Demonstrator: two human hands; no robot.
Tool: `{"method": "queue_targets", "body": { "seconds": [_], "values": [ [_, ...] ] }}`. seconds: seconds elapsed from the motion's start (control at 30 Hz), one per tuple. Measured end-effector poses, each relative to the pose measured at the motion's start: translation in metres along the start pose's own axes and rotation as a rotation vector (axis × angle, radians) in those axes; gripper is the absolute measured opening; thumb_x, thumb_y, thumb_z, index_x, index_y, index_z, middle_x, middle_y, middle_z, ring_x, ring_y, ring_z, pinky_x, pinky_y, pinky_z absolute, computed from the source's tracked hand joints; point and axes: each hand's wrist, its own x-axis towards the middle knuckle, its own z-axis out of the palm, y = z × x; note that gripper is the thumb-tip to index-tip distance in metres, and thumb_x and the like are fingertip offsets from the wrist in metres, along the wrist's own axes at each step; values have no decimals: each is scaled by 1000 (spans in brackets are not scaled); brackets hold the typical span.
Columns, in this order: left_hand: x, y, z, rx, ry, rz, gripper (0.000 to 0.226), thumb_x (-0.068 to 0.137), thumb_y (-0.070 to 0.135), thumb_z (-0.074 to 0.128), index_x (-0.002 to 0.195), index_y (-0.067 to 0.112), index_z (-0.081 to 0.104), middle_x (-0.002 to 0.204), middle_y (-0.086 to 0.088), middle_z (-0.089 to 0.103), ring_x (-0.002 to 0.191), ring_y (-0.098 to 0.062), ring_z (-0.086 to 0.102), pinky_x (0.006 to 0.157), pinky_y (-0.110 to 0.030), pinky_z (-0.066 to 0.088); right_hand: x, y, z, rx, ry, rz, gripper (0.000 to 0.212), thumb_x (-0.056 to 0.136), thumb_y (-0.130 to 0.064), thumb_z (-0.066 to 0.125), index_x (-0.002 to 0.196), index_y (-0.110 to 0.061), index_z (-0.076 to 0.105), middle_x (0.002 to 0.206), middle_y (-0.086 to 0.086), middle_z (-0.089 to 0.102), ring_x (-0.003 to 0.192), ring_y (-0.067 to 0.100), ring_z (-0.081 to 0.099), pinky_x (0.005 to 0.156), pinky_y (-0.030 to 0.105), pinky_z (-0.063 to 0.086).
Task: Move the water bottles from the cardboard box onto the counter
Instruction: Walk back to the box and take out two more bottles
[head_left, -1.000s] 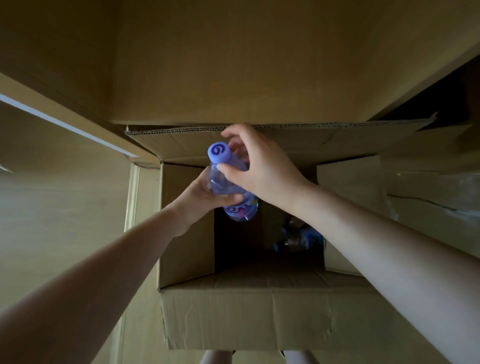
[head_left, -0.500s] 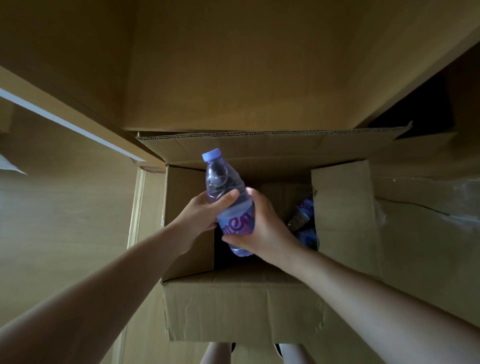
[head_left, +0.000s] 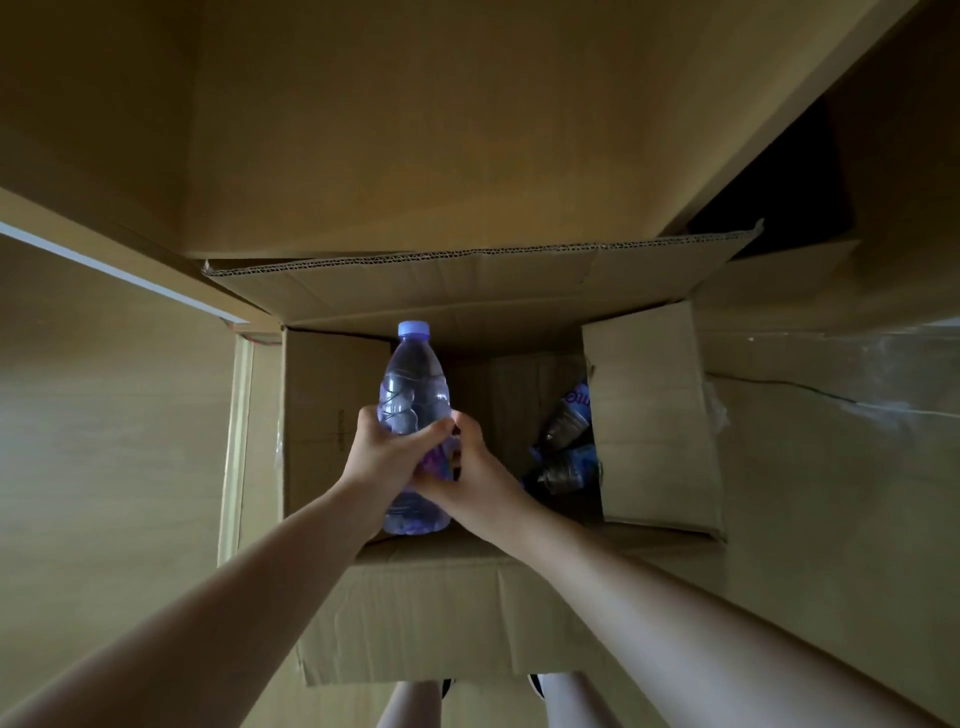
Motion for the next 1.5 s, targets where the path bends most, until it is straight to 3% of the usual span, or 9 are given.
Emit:
{"method": "queue_targets", "body": {
  "seconds": [0.13,0.3,0.53,0.67,0.87,0.97,1.17,1.33,1.5],
  "values": [
    [13,-16,11,99,-21,-22,64,73,27,82,120,13,41,100,-3,59,88,-18,62,72,-31,51,0,19,-35,-391,7,27,34,97,-42,48,122,-21,58,116,-3,62,106,14,61,91,37,50],
    [44,-40,37,127,-39,-60,66,73,32,82,120,18,38,97,2,55,87,-15,60,70,-32,51,21,54,-65,-883,-3,98,33,97,-23,51,128,-14,53,129,5,53,116,24,53,92,40,50],
    [116,-93,72,237,-39,-51,76,68,31,85,128,13,42,111,-5,60,102,-26,61,91,-46,51,93,125,-77,-1188,-188,297,41,93,-1,52,134,-7,49,139,13,44,129,32,41,102,42,43],
    [155,-120,79,306,-107,-53,71,69,34,84,128,13,50,115,-7,63,105,-27,62,94,-49,51,132,169,-72,-1301,-372,328,42,94,-3,50,136,-8,50,142,14,45,131,33,43,105,42,42],
    [186,-146,73,327,-113,-73,75,71,32,83,132,17,41,123,-4,57,112,-24,58,99,-45,47,167,227,-77,-1563,-564,352,46,101,-20,41,147,-13,37,158,9,23,148,27,6,118,42,11],
    [196,-151,72,306,-126,-79,74,72,28,82,133,15,43,124,-3,58,111,-22,58,99,-42,47,181,230,-72,-1726,-633,385,48,101,-24,44,148,-23,36,159,2,22,147,27,3,115,45,13],
    [193,-153,68,270,-121,-89,75,73,26,82,134,17,39,121,-1,56,107,-19,56,90,-35,45,191,205,-74,-1747,-678,304,46,99,-22,49,144,-18,41,155,5,32,145,26,19,113,44,23],
    [169,-138,64,247,-89,-104,72,72,26,83,131,17,42,115,1,58,103,-19,57,91,-36,46,173,170,-92,-1377,-486,160,31,93,-25,59,123,-17,55,129,10,56,120,29,52,93,36,43],
    [140,-111,55,293,-102,-51,61,70,33,84,112,27,40,98,6,57,94,-19,58,84,-35,49,151,130,-92,-1061,-221,80,39,89,-28,65,123,-16,50,118,10,57,112,30,55,80,29,40]
  ]
}}
